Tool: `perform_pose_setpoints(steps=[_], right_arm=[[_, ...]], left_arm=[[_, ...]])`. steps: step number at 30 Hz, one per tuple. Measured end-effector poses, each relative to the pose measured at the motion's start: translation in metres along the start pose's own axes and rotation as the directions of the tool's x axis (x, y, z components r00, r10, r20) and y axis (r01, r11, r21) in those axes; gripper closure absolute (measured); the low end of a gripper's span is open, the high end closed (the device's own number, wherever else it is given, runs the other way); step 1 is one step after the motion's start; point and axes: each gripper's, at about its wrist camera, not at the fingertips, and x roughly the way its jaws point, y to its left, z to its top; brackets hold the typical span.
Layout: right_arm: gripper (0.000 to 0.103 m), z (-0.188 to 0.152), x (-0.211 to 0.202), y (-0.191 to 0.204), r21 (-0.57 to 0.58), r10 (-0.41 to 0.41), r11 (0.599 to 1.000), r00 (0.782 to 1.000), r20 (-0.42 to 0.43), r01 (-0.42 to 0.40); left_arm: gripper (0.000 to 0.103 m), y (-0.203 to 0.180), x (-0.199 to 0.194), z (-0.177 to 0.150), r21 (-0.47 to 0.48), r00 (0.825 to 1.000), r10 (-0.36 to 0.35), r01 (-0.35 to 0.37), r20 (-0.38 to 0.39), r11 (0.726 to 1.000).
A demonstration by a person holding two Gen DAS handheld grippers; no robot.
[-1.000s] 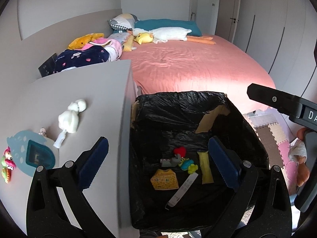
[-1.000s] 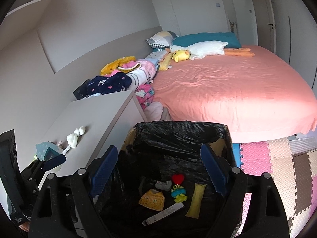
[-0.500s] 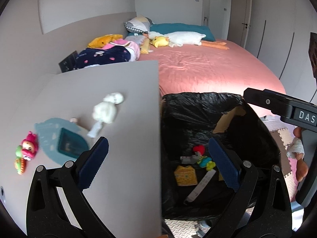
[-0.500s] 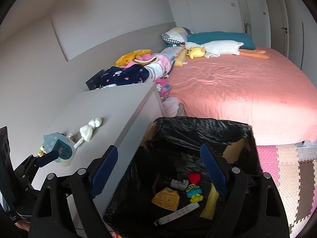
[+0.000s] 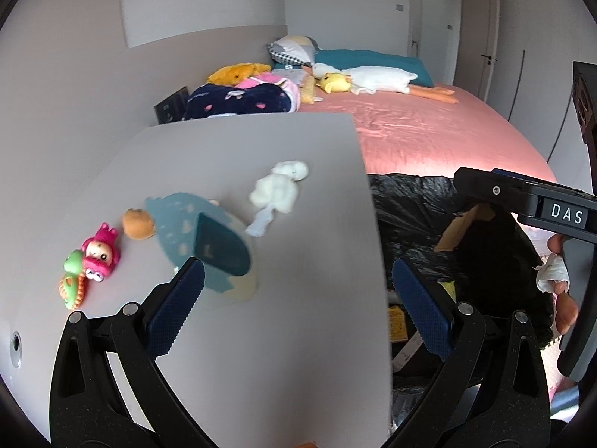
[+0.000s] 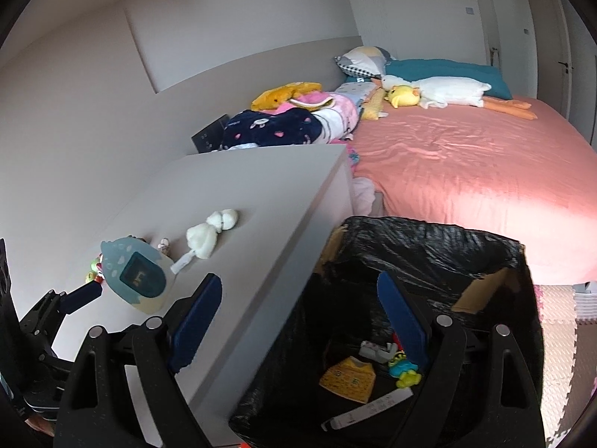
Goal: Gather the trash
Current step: 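Move both open tools back over the table items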
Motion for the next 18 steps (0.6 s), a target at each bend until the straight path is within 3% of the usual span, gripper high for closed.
perform_pose_setpoints(steps=[18], right_arm=[[0.017,0.011,0.065,0.051,-0.053,0.058,0.997,0.995,-0.079,-0.062]], left_arm=[[0.007,0.066,0.038,-0.009,-0.172,0.998,-0.002,-0.010,-0.067,0.985]])
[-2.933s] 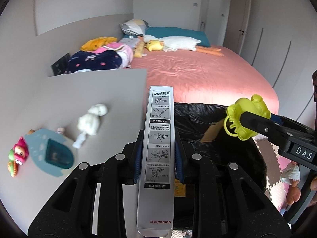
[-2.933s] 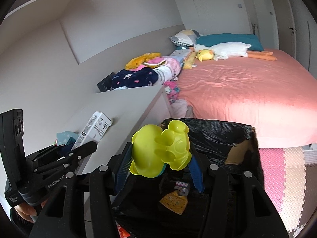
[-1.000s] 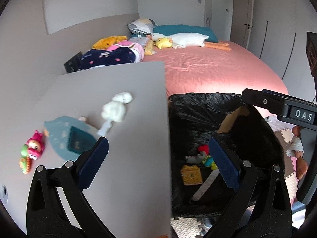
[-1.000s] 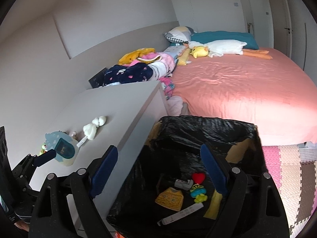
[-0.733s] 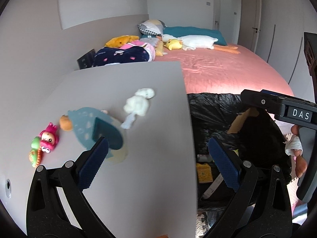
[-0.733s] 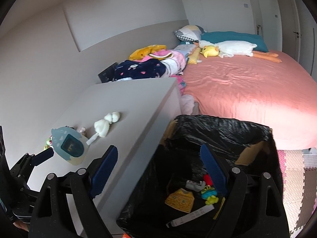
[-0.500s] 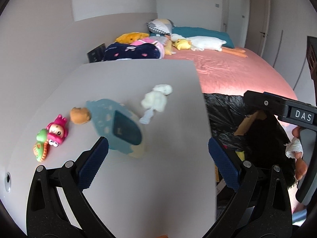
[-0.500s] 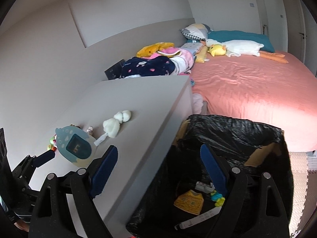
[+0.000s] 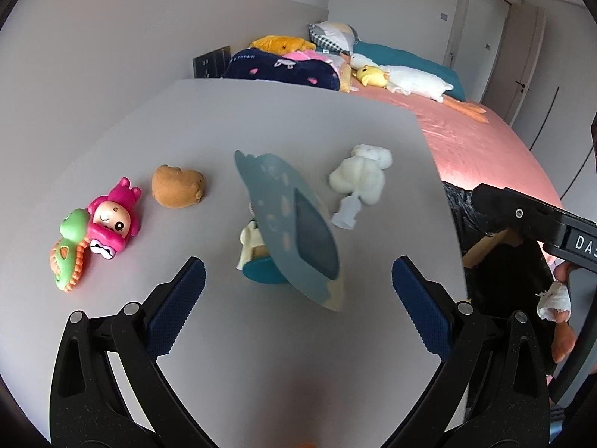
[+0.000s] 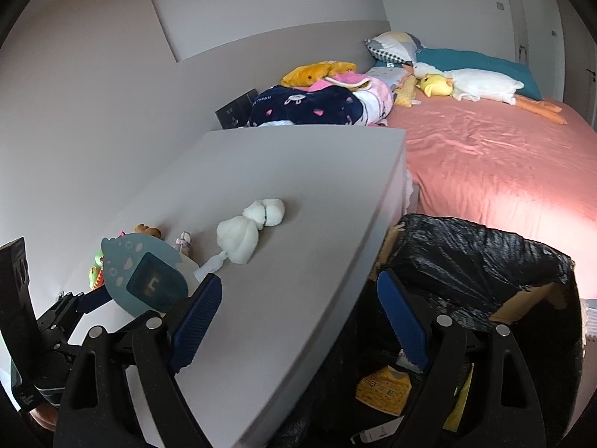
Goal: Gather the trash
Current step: 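Move both open tools back over the table items, then grasp the teal translucent container with the left tool while the right tool grasps the white plush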
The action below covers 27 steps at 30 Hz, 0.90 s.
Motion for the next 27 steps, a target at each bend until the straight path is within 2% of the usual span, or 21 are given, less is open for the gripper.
perform_pose_setpoints(steps=[7,13,18,20,24,27], right_arm=[[0.017,0.007,0.028,0.012,-0.016,0.013,1.000,0.999,-0.034,-0.014],[0.017,0.018,0.056,0.023,-0.015,0.041,0.999,0.996,-0.073,-0.043],[0.017,0.024,0.076,0.034,-0.013,0.065,0.998,0.992,-0.107,-0.067],[0.017,0.028,0.082,0.038,-0.014,0.062,0.998,0.991,-0.116,-0.064],[0.017,0.033,0.094,0.044,0.000,0.062,0.998,0.988,-0.141,-0.062],[0.024,0.036,0.102,0.047,-0.001,0.051,0.999,0.986,-0.159,-0.052]], left_arm=[[0.012,0.010,0.017,0.005,-0.018,0.999,-0.006,0.006,-0.033,1.000],[0.026,0.018,0.030,0.007,-0.059,0.997,-0.029,0.024,-0.077,0.998],[0.032,0.022,0.031,0.009,-0.076,0.997,-0.028,0.022,-0.068,0.997],[0.040,0.024,0.031,0.010,-0.084,0.997,-0.036,0.030,-0.063,0.996],[0.041,0.026,0.030,0.010,-0.095,0.997,-0.042,0.037,-0.059,0.995],[0.042,0.027,0.029,0.009,-0.112,0.998,-0.045,0.039,-0.054,0.993]])
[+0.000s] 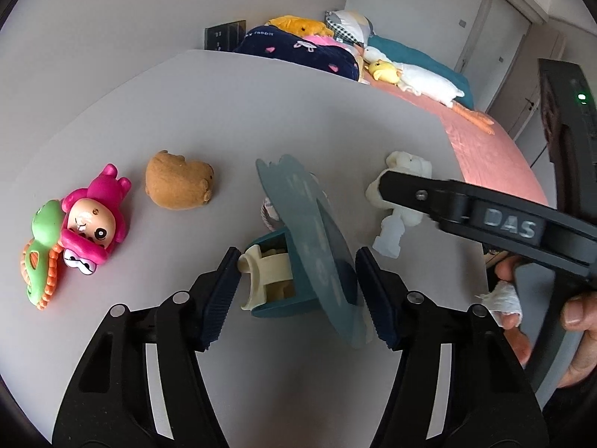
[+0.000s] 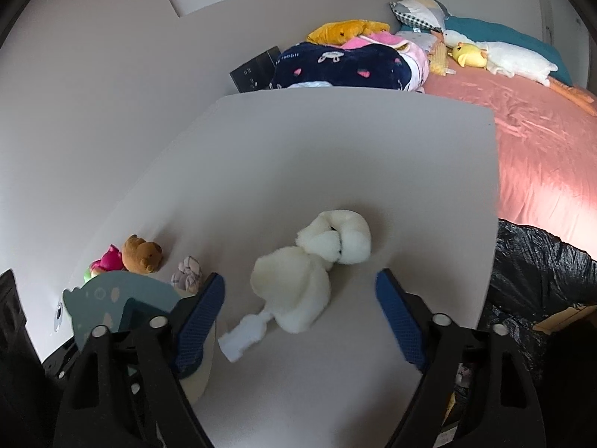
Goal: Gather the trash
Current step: 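Grasp the teal translucent container with the left tool while the right tool grasps the white plush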
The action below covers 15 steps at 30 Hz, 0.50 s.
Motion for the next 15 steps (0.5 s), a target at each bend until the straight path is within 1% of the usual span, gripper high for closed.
perform_pose_setpoints(steps=[2,3,4,5,6,10,15], right_arm=[[0.030,0.002,0.003,0.005,-0.019,-0.026,0.999,1.000,-0.001,0.026],[0.038,0.003,0.005,0.007,-0.030,-0.039,0.999,0.999,-0.002,0.039],[0.049,0.004,0.007,0.009,-0.039,-0.049,0.998,0.999,-0.002,0.049],[0.056,0.004,0.008,0.009,-0.047,-0.053,0.998,0.999,-0.002,0.053],[0.065,0.004,0.009,0.011,-0.058,-0.051,0.997,0.999,-0.006,0.050],[0.074,0.002,0.005,0.011,-0.072,-0.060,0.996,0.998,0.002,0.060],[0.077,-0.004,-0.004,0.010,-0.087,-0.055,0.995,0.998,0.014,0.056]], left_arm=[[0.043,0.002,-0.001,0.000,-0.013,1.000,-0.004,0.004,0.004,1.000],[0.043,0.004,-0.001,0.000,-0.023,1.000,-0.007,0.007,0.006,1.000],[0.044,0.007,-0.003,0.000,-0.037,1.000,-0.009,0.010,0.012,0.999],[0.044,0.008,-0.004,0.000,-0.045,1.000,-0.010,0.011,0.017,0.999],[0.045,0.009,-0.005,-0.001,-0.051,1.000,-0.010,0.012,0.024,0.999],[0.047,0.007,-0.012,0.000,-0.050,0.998,0.000,0.003,0.065,0.999],[0.048,0.000,-0.020,-0.001,-0.036,0.994,0.014,-0.010,0.107,0.999]])
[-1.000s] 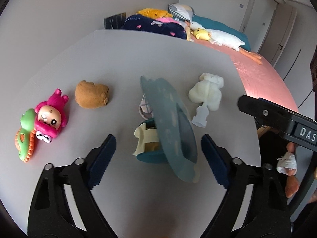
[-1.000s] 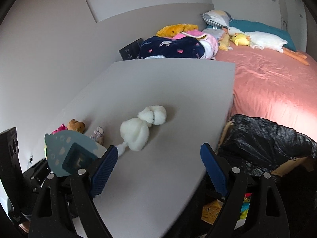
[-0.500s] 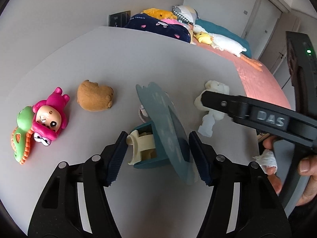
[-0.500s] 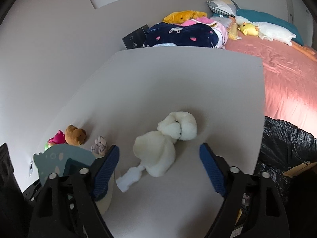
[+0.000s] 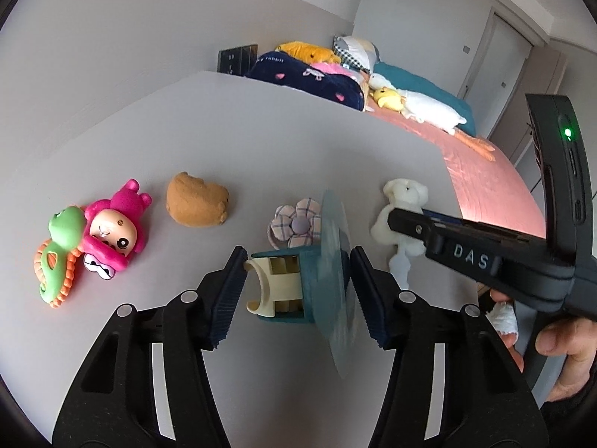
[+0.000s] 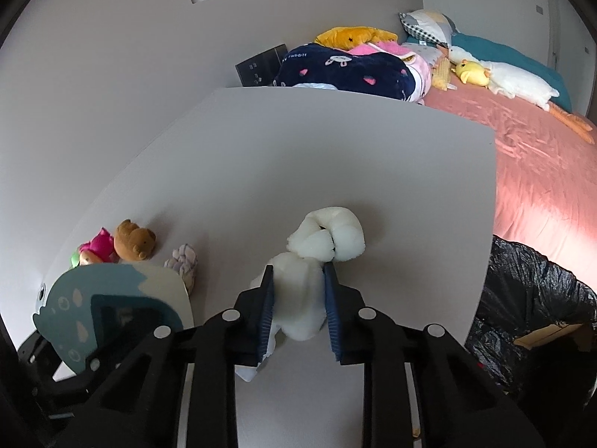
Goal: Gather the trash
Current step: 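Grasp the teal translucent container with the left tool while the right tool grasps the white plush, then carry the teal container and white plush over the black trash bin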
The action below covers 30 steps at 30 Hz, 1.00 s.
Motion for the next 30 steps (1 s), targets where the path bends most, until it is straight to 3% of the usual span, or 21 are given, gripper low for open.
perform_pose_setpoints(steps=[11,30], right_arm=[[0.077,-0.006,-0.036,-0.006,0.025,0.024,0.999,0.998,0.057,-0.025],[0.077,-0.030,-0.115,-0.025,0.038,0.022,0.999,0.988,0.150,-0.028]], left_arm=[[0.049,-0.007,-0.021,0.002,0.007,0.998,0.017,-0.017,0.066,1.000],[0.049,-0.061,-0.067,-0.012,0.073,0.990,-0.020,0.010,0.137,0.997]])
